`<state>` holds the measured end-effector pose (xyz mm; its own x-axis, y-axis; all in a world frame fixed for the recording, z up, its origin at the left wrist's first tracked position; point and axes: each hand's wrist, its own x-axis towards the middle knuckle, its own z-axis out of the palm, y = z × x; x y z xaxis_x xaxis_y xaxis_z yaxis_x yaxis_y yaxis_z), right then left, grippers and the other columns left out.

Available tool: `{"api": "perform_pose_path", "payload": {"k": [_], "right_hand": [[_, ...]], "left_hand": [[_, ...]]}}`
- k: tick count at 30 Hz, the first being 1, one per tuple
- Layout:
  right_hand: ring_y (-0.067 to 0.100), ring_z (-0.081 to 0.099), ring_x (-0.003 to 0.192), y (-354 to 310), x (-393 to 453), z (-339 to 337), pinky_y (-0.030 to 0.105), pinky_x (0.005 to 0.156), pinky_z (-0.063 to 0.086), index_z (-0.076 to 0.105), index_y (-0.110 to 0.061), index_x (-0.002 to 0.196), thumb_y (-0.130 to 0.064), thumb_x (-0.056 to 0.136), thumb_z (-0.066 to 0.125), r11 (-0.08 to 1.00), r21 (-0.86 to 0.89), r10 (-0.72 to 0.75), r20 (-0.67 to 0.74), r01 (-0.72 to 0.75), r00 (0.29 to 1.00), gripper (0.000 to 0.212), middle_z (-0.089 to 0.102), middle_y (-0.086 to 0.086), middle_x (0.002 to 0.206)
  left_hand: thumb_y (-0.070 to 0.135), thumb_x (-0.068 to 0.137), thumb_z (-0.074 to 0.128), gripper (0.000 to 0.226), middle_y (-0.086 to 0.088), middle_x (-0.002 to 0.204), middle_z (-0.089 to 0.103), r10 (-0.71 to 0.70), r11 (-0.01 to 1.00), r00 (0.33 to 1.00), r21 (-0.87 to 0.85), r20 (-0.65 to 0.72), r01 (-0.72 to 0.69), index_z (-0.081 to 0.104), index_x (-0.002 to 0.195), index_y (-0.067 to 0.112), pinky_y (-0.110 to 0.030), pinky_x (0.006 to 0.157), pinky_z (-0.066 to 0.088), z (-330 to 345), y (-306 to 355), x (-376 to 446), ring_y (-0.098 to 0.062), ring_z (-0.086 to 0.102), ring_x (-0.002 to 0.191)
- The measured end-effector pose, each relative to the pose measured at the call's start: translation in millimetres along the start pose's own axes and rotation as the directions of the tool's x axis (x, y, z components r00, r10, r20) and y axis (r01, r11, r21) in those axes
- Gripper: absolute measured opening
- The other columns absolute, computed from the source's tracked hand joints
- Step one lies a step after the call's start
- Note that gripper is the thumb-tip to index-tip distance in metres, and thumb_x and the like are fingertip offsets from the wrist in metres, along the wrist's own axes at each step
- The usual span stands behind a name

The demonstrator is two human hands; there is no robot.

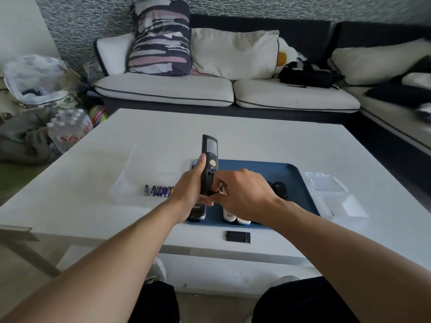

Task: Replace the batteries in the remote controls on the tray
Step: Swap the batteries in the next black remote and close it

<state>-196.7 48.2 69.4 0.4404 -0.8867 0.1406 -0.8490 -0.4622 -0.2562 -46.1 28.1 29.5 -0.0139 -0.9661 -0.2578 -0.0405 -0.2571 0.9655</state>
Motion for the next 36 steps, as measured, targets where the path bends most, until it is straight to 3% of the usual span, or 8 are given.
{"api": "perform_pose_path", "payload": {"k": [2, 5, 8, 10, 11, 15, 24, 36], "right_hand": [[0.014, 0.057, 0.073, 1.8, -0.9, -2.4, 0.031, 0.063, 0.045, 0.062, -0.032, 0.09, -0.045, 0.086, 0.07, 0.995, 0.085, 0.039, 0.055, -0.044, 0.998, 0.016, 0.063, -0.011, 0.08], [0.002, 0.049, 0.056, 10.5, 0.5, -8.7, 0.018, 0.055, 0.04, 0.072, -0.029, 0.092, -0.041, 0.083, 0.078, 0.867, 0.459, 0.124, 0.175, -0.193, 0.977, 0.016, 0.058, -0.012, 0.066], [0.008, 0.051, 0.057, 28.1, 2.7, -19.6, 0.02, 0.055, 0.048, 0.071, -0.014, 0.109, -0.022, 0.091, 0.072, 0.425, 0.794, 0.203, 0.383, -0.434, 0.901, 0.02, 0.056, -0.001, 0.069], [0.019, 0.062, 0.073, 42.4, 4.6, -28.0, 0.03, 0.073, 0.059, 0.063, -0.006, 0.122, -0.006, 0.098, 0.06, 0.11, 0.841, 0.162, 0.511, -0.53, 0.844, 0.025, 0.059, 0.01, 0.085], [0.025, 0.066, 0.082, 47.7, 6.4, -30.6, 0.036, 0.082, 0.06, 0.06, -0.004, 0.125, 0.0, 0.099, 0.054, 0.032, 0.834, 0.142, 0.542, -0.551, 0.829, 0.027, 0.06, 0.014, 0.09], [0.031, 0.07, 0.097, 50.5, 12.2, -28.2, 0.045, 0.097, 0.055, 0.06, -0.002, 0.117, 0.002, 0.1, 0.05, -0.016, 0.87, 0.149, 0.49, -0.494, 0.859, 0.02, 0.068, 0.015, 0.095], [0.014, 0.065, 0.08, 46.6, 30.8, -20.2, 0.023, 0.065, 0.045, 0.059, -0.01, 0.115, -0.007, 0.103, 0.049, -0.14, 0.893, 0.099, 0.442, -0.427, 0.892, 0.016, 0.072, 0.007, 0.113], [0.013, 0.052, 0.093, 47.1, 34.2, -17.6, 0.02, 0.065, 0.04, 0.065, -0.012, 0.116, -0.014, 0.101, 0.056, -0.01, 0.898, 0.133, 0.436, -0.439, 0.89, 0.018, 0.073, 0.003, 0.117]], "left_hand": [[0.056, 0.101, 0.042, 0.051, -0.012, 0.087, 0.073, 0.025, 1.0, 1.0, 0.019, -0.007, -0.025, 0.07, 0.104, 0.014, -0.032, 0.054, 0.052, 0.6, -0.1, -2.9, -0.025, 0.067, 0.066], [0.047, 0.104, 0.043, 0.034, -0.008, 0.087, 0.074, -0.012, 0.999, 1.0, -0.044, -0.002, 0.012, 0.065, 0.111, 0.022, -0.032, 0.051, 0.053, 3.4, -0.2, -7.0, -0.023, 0.068, 0.067], [0.044, 0.105, 0.045, 0.031, -0.015, 0.099, 0.074, -0.081, 0.983, 0.996, -0.166, -0.022, 0.076, 0.061, 0.117, 0.02, -0.037, 0.053, 0.058, 5.2, 3.4, -8.4, -0.029, 0.073, 0.076], [0.041, 0.105, 0.048, 0.03, -0.02, 0.111, 0.07, -0.097, 0.971, 0.995, -0.221, -0.033, 0.088, 0.061, 0.116, 0.017, -0.044, 0.061, 0.062, 5.4, 4.7, -6.4, -0.033, 0.073, 0.084], [0.04, 0.104, 0.049, 0.029, -0.022, 0.114, 0.07, -0.094, 0.967, 0.995, -0.24, -0.03, 0.084, 0.06, 0.115, 0.015, -0.046, 0.065, 0.063, 5.3, 5.1, -5.5, -0.034, 0.073, 0.085], [0.038, 0.104, 0.05, 0.035, -0.021, 0.108, 0.072, -0.121, 0.956, 0.992, -0.265, 0.021, 0.122, 0.059, 0.123, 0.01, -0.045, 0.065, 0.063, 10.9, 5.0, -5.3, -0.034, 0.075, 0.081], [0.037, 0.104, 0.051, 0.035, -0.023, 0.109, 0.073, -0.17, 0.943, 0.975, -0.263, 0.143, 0.203, 0.062, 0.121, 0.008, -0.043, 0.064, 0.063, 11.5, 9.1, -4.2, -0.038, 0.074, 0.089], [0.037, 0.104, 0.05, 0.035, -0.024, 0.111, 0.073, -0.181, 0.925, 0.964, -0.299, 0.192, 0.233, 0.062, 0.122, 0.01, -0.045, 0.069, 0.064, 4.2, 7.5, -8.1, -0.044, 0.07, 0.103]]}}
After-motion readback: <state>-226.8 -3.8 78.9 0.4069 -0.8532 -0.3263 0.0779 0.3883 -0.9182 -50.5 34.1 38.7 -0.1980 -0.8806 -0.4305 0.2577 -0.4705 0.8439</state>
